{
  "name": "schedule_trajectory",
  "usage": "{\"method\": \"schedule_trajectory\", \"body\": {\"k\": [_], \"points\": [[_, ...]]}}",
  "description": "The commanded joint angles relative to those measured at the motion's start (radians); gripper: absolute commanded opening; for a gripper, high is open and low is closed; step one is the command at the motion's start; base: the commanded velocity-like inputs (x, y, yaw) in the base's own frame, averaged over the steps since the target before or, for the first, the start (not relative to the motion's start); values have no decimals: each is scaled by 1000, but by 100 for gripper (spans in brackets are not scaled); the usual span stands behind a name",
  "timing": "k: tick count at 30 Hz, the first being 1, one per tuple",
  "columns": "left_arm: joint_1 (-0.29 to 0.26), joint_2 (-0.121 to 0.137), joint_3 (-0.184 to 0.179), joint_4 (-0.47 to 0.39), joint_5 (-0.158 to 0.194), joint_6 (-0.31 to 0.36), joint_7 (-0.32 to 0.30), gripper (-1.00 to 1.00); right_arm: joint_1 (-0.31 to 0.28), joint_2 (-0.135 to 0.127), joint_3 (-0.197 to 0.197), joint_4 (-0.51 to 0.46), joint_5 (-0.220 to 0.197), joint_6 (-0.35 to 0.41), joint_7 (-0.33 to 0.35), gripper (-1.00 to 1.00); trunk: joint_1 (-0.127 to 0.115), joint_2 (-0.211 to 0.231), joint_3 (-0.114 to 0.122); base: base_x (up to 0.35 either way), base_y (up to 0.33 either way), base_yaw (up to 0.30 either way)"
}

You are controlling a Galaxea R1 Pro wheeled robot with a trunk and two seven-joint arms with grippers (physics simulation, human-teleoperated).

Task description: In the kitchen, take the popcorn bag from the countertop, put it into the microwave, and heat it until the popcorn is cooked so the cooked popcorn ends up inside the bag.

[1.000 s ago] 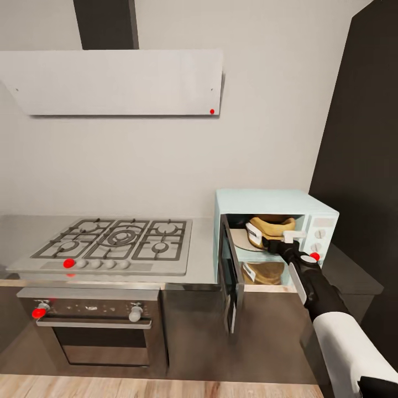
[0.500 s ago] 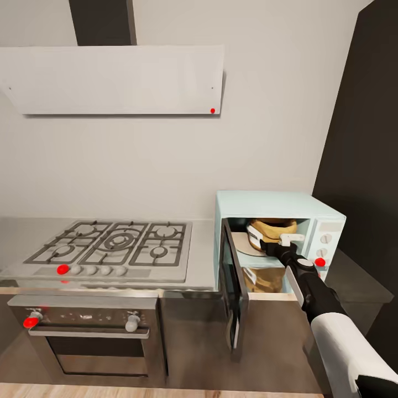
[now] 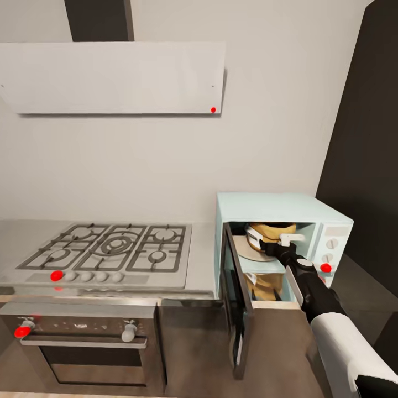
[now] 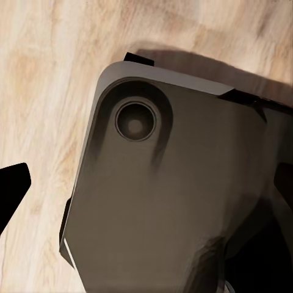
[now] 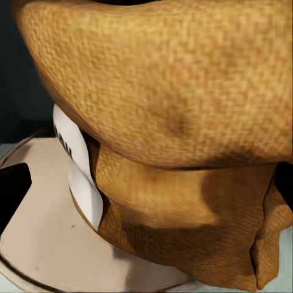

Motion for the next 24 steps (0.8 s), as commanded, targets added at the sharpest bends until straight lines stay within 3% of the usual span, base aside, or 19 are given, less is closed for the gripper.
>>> {"method": "schedule_trajectory", "body": {"k": [1,16,24], "points": [[0,0,6,-1,1,-1,0,100,0,1,-3,-2,4,6,7,100,0,-1,-1,111,0,0],[0,0,6,-1,1,-2,0,100,0,3,-3,-2,4,6,10,100,0,-1,-1,58,0,0],[0,-2,7,-1,1,-2,0,100,0,0,-3,-8,13,16,12,100,0,-1,-1,-276,0,0]]}}
